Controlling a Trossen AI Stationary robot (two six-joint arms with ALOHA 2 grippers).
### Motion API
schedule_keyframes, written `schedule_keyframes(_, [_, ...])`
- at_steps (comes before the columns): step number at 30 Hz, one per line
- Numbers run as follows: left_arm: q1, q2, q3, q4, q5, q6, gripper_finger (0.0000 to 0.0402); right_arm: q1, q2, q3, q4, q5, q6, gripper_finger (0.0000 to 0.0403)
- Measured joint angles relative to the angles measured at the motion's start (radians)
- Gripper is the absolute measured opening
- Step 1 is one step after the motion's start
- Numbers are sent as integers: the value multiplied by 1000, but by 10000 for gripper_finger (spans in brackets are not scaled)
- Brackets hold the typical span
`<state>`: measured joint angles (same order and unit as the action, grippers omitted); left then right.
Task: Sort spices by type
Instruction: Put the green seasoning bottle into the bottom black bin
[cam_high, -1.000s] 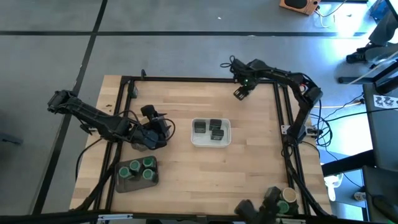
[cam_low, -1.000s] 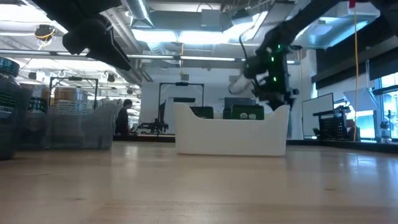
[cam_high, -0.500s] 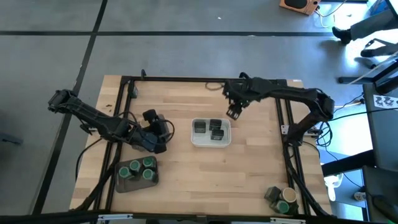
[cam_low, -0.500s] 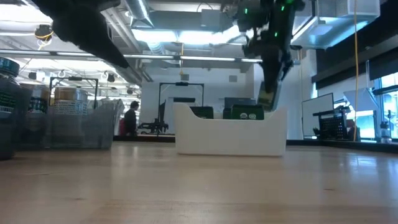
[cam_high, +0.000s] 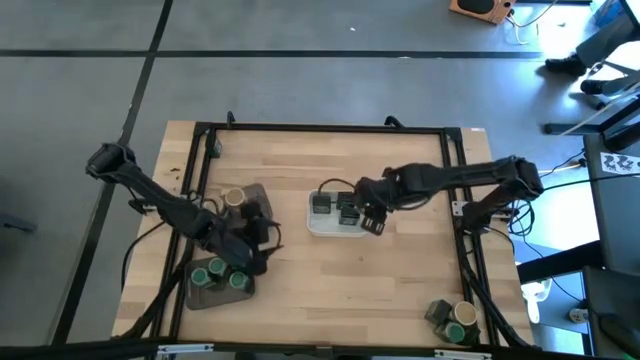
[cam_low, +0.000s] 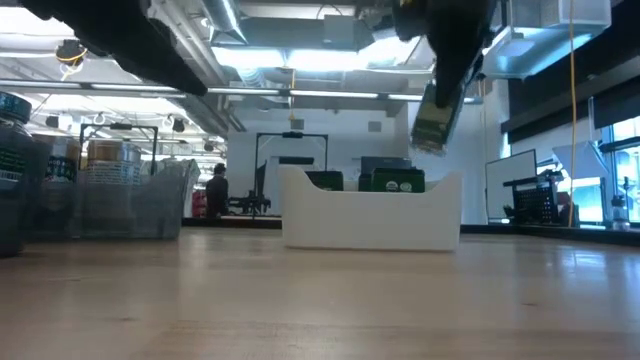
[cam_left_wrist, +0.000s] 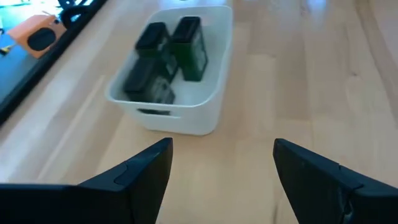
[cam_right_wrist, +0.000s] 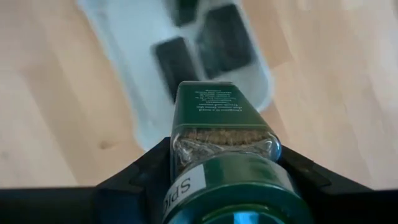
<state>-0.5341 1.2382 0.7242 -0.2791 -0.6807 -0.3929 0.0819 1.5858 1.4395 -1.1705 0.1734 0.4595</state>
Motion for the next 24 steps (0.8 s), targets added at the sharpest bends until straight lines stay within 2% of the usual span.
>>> schedule_keyframes(6, [-39,114,0,157,25,-55,276,148,0,3,119,-61,5,202])
schedule_keyframes(10, [-64,187,0,272,26,-60,276,243,18,-22,245,-63,4,202])
schedule_keyframes(14, [-76,270,6,314,25,-74,276,314,73,-28,324,-62,-10,202])
schedule_keyframes(19, [-88,382,74,321,47,-130,276,360,170,-28,359,-103,-20,202])
schedule_keyframes(24, [-103,465,134,322,51,-128,276,359,256,-30,352,-145,-12,202])
